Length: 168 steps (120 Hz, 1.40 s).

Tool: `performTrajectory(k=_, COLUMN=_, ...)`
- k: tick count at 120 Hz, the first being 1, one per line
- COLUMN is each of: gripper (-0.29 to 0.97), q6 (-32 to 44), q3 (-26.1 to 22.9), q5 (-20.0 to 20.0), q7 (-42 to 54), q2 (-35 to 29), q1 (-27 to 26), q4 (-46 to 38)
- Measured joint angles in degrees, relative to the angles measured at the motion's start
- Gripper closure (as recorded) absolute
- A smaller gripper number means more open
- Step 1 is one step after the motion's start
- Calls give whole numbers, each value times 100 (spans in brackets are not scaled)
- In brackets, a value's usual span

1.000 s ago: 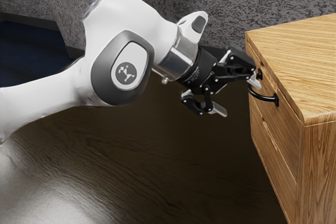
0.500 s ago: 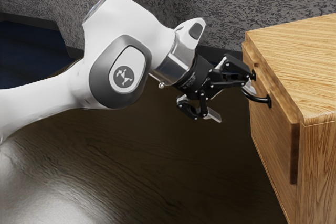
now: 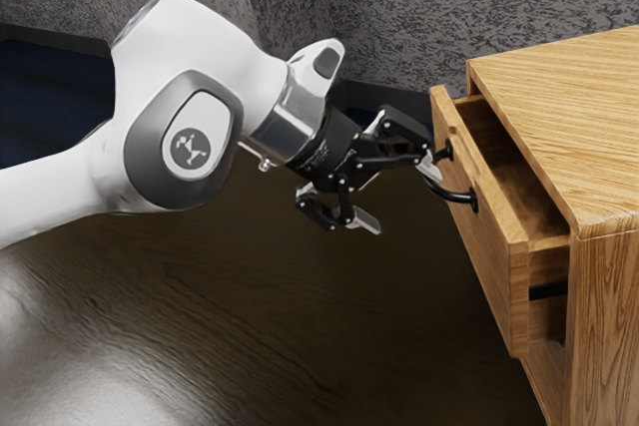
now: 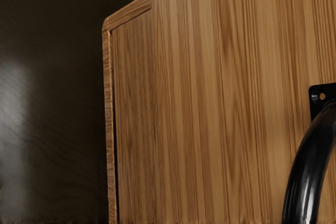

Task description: Pull the drawer handle with one arm to open the drawer

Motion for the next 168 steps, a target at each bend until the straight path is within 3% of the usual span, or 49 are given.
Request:
performTrajectory(k=56, gripper=0, q6=-1, q3=68, q5=-9, q7=-1, q2=-424, q1=79, q4=-482)
performTrajectory(k=138, gripper=0, q6=-131, q3=726, q5=17, q7=62, q2=-1435, q1=73, q4=-1368)
performTrajectory(k=156, gripper=0, q6=-504, q3=1049, q5=193, q7=81, q2=-1898, q1=218, q4=-1408)
performTrajectory(k=168, gripper=0, q6=-1245, q3=1186, q5=751, q7=89, q2=-1914, q1=410, q4=-986)
